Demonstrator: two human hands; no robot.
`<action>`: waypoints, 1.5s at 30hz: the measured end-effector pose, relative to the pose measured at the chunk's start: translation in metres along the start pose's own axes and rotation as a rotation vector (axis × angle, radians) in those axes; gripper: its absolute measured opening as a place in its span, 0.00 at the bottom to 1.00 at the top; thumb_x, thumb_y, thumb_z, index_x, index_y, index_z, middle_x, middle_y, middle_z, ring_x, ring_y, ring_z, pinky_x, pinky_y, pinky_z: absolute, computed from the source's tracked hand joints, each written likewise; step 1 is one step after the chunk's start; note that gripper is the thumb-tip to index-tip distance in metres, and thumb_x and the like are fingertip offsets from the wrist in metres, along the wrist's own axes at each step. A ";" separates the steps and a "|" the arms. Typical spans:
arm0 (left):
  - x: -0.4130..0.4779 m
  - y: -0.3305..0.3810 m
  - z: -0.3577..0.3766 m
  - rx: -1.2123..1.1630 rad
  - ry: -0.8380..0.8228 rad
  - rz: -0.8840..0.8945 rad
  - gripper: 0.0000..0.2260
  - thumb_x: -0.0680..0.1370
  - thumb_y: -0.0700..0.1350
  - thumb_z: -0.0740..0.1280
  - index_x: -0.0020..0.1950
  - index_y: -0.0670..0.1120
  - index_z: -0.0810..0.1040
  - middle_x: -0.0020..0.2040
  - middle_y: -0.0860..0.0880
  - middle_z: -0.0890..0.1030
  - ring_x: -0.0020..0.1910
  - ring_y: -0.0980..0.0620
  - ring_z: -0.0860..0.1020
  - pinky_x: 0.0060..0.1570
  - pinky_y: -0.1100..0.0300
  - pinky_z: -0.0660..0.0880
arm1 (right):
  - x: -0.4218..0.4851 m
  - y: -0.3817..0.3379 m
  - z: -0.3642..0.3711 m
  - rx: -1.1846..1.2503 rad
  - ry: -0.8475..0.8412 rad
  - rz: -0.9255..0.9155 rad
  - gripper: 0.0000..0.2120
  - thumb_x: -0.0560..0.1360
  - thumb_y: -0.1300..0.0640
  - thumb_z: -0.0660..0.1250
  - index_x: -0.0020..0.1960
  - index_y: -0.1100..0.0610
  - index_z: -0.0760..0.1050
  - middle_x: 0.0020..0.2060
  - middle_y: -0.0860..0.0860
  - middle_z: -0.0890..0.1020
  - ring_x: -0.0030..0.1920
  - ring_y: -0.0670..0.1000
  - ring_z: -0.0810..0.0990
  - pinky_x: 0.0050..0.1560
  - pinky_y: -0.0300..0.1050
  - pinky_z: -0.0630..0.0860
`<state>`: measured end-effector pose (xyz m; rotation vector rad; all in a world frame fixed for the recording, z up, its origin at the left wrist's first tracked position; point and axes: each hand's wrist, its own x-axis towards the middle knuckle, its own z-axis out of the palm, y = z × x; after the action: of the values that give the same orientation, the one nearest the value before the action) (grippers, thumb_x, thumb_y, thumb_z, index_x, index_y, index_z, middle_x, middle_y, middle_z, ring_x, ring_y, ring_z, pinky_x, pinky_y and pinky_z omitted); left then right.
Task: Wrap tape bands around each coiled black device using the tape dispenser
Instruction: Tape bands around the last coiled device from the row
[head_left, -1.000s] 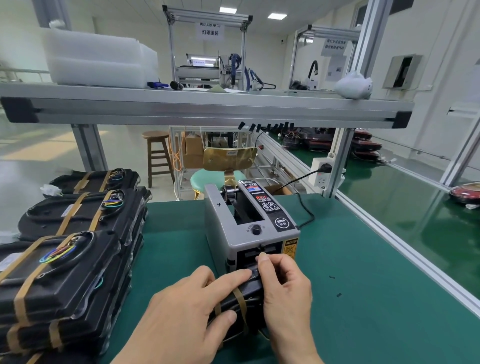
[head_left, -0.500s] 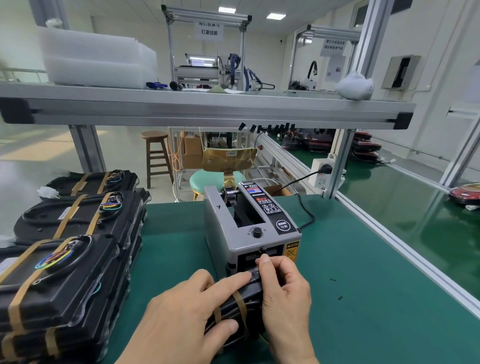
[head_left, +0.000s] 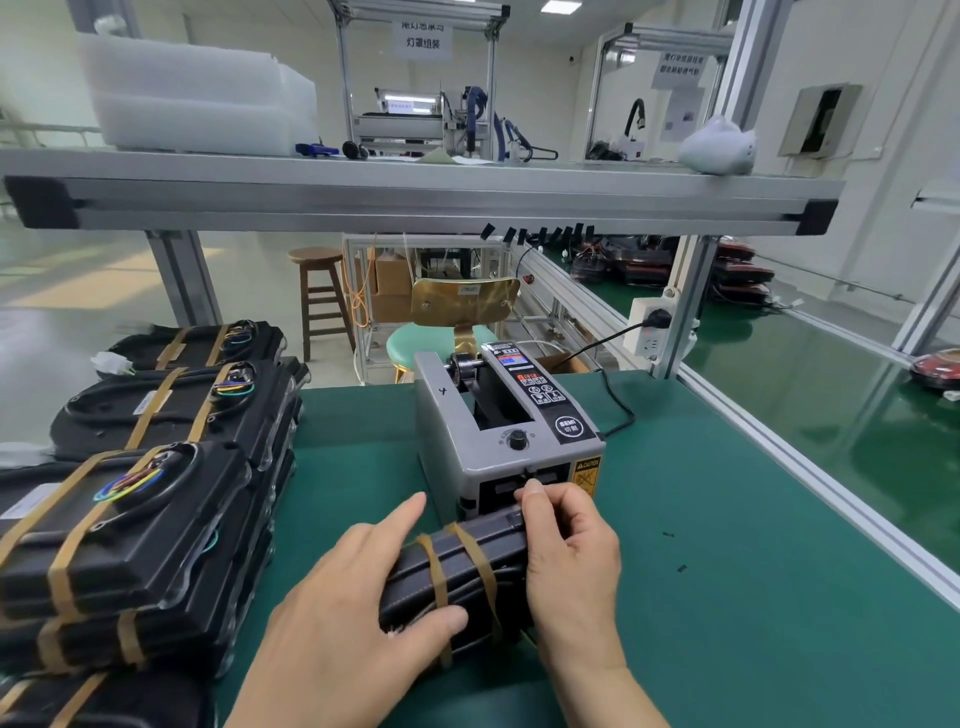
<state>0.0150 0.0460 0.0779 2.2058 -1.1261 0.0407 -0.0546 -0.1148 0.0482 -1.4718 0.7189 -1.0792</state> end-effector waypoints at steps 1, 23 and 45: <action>-0.002 0.000 0.001 -0.036 0.014 -0.023 0.37 0.58 0.75 0.54 0.67 0.78 0.49 0.53 0.66 0.69 0.55 0.68 0.69 0.50 0.70 0.68 | 0.000 0.000 0.000 0.000 -0.003 -0.001 0.11 0.78 0.51 0.67 0.37 0.52 0.77 0.31 0.56 0.79 0.33 0.52 0.74 0.40 0.55 0.76; -0.028 -0.022 0.017 -0.423 0.255 -0.132 0.25 0.67 0.47 0.79 0.58 0.63 0.73 0.52 0.64 0.80 0.52 0.63 0.78 0.48 0.77 0.70 | -0.013 0.014 -0.040 0.176 -0.366 -0.015 0.20 0.68 0.43 0.71 0.59 0.40 0.78 0.51 0.43 0.82 0.56 0.45 0.80 0.57 0.37 0.76; -0.038 -0.046 0.035 -0.980 0.172 -0.489 0.38 0.53 0.57 0.84 0.61 0.61 0.75 0.58 0.53 0.83 0.58 0.51 0.81 0.63 0.45 0.74 | -0.026 0.023 -0.035 0.208 -0.341 0.127 0.31 0.63 0.51 0.78 0.63 0.42 0.72 0.57 0.49 0.81 0.57 0.47 0.80 0.55 0.40 0.78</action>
<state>0.0163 0.0728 0.0142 1.4712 -0.3347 -0.4297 -0.0938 -0.1106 0.0183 -1.3658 0.4377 -0.7564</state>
